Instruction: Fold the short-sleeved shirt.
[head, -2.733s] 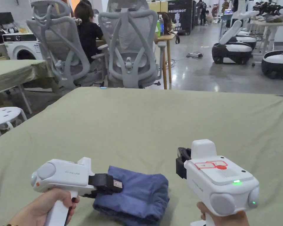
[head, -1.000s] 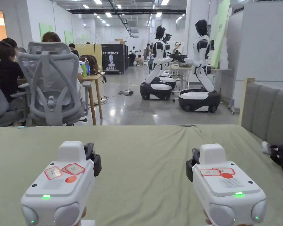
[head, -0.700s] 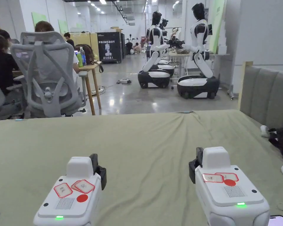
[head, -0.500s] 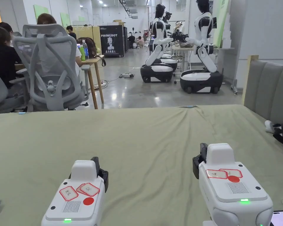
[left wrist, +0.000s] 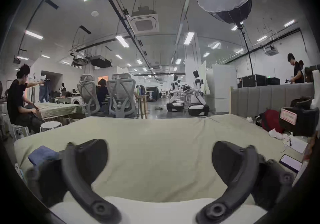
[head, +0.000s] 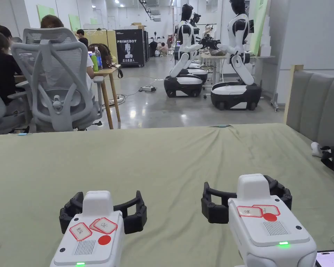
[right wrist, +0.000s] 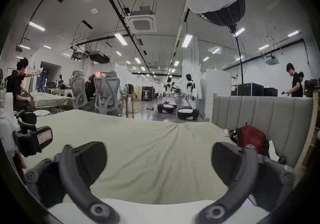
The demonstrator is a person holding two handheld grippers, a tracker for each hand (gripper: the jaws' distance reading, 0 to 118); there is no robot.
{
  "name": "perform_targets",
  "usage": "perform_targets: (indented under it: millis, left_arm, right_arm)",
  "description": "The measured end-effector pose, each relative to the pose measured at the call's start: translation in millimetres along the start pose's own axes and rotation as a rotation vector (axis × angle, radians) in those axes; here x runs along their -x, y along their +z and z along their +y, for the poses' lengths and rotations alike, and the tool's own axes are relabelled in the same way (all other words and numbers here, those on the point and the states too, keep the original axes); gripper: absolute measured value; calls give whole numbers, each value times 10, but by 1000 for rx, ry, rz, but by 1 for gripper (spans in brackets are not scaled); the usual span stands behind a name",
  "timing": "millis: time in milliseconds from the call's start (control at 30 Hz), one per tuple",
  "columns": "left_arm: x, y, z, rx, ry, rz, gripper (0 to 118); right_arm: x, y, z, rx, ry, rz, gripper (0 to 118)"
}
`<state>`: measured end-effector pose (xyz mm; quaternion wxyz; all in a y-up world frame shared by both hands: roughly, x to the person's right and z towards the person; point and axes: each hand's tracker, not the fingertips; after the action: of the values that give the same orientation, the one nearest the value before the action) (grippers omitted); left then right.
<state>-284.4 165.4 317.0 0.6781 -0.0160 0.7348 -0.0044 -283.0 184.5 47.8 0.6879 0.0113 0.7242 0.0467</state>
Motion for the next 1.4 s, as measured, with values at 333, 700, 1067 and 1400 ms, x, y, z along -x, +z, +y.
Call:
perform_targets:
  millis: [333,700,1067,1400]
  left_arm:
    - [-4,-35,5,14,-33,5,118]
    - [-24,11,53,-8,-46,5,118]
    - [-34,49,50,18,-51,14,118]
    - [-6,65,62,19,-45,24,118]
  right_arm:
    - [-50,-16,-21,19,-42,-30,118]
    - [-112,26,42,33,-92,14,118]
    - [-125,78,221,93,-237,3,118]
    - [-70,76,154,113,-143,-5,118]
